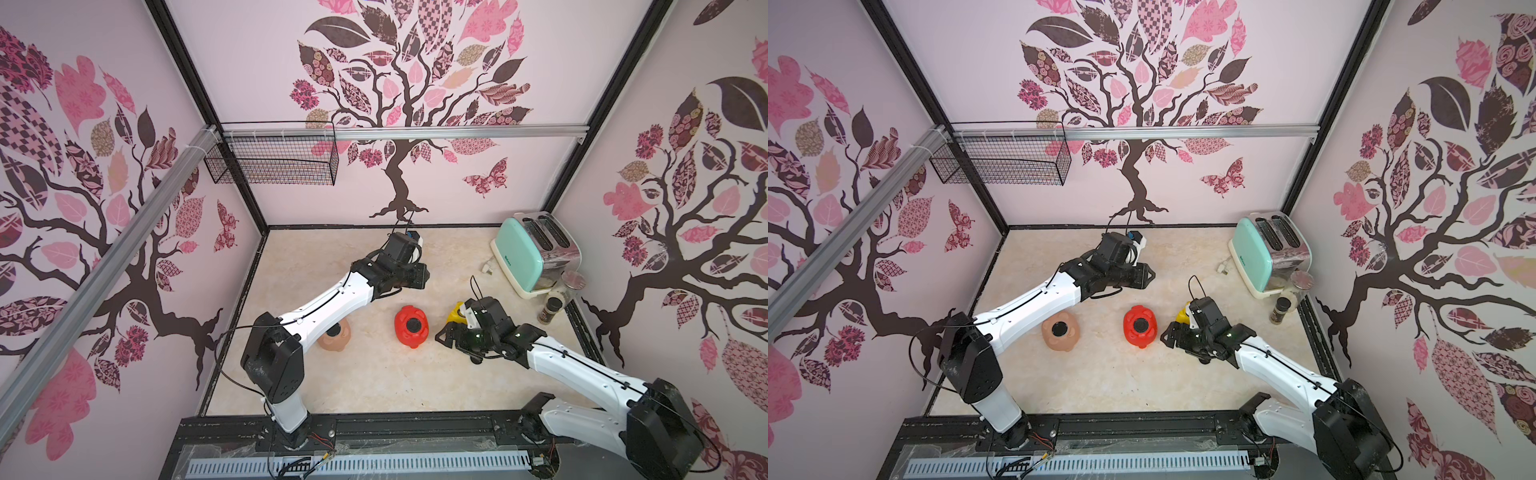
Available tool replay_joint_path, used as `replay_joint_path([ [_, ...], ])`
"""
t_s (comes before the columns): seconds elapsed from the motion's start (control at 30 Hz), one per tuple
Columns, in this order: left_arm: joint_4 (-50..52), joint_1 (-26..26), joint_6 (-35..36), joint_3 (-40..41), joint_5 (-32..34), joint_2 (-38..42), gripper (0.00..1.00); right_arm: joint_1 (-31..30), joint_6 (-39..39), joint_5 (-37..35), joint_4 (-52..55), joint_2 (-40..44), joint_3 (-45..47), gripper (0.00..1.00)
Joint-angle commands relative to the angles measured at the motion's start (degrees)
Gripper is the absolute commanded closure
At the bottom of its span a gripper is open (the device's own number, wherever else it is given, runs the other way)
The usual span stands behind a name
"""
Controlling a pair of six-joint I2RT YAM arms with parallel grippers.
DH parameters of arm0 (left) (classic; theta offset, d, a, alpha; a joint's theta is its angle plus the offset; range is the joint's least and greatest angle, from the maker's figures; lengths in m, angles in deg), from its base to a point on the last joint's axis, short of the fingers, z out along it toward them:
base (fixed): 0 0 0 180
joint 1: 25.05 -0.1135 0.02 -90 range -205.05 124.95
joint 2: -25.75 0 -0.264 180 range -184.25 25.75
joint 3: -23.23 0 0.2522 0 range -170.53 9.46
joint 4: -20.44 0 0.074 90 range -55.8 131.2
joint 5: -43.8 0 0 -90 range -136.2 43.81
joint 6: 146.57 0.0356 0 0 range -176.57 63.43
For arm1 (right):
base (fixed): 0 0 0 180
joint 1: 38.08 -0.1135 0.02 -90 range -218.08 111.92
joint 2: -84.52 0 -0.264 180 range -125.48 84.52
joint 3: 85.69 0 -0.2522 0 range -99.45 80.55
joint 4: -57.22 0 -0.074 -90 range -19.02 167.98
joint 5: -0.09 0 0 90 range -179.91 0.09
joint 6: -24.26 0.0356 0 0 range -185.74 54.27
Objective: Close piggy banks
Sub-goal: Adjust the piggy bank at the center of the board.
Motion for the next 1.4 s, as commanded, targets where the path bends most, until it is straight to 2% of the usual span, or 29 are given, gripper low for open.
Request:
replay_joint_path([
  [0.0, -1.0, -0.3, 0.6, 0.0, -0.5, 0.0, 0.69, -0.3, -1.9, -0.5, 2.6, 0.9, -1.5, 0.12],
  [0.2, -0.8, -0.3, 0.7, 0.1, -0.5, 0.2, 0.69, -0.3, -9.9, -2.7, 12.6, 3.7, -7.0, 0.10],
  [0.5, -0.9, -0.4, 0.8, 1.2, -0.1, 2.1, 0.69, -0.3, -22.8, -10.2, 24.7, 7.7, -20.1, 0.05],
  [0.67, -0.9, -0.5, 1.1, 1.8, -0.4, 2.9, 0.69, -0.1, -30.3, -21.2, 31.3, 5.9, -27.4, 0.01],
  [0.8, -0.2, -0.5, 2.7, 2.0, -3.6, 3.3, 0.69, 4.5, -30.7, -28.5, 33.7, 2.9, -32.2, 0.00],
  [0.93, 2.0, 0.5, 3.0, 3.6, -5.6, 4.8, 0.69, 12.6, -28.2, -23.0, 31.1, -1.1, -32.9, 0.01],
  [1.03, 3.7, 3.2, 3.5, 6.1, -5.3, 7.1, 0.68, 16.3, -27.0, -20.6, 27.5, -4.1, -32.2, 0.03],
  [1.1, 5.1, 6.2, 3.5, 6.6, -4.1, 7.7, 0.67, 16.9, -27.2, -17.2, 29.4, -8.4, -36.2, 0.04],
  [1.17, 8.6, 9.6, 4.0, 5.2, -3.7, 6.3, 0.67, 16.9, -26.1, -17.9, 29.7, -12.2, -38.3, 0.04],
  [1.37, 7.3, 19.0, 0.6, 6.6, -1.1, 3.2, 0.65, 16.9, -23.4, -17.2, 22.9, -18.8, -36.1, 0.04],
])
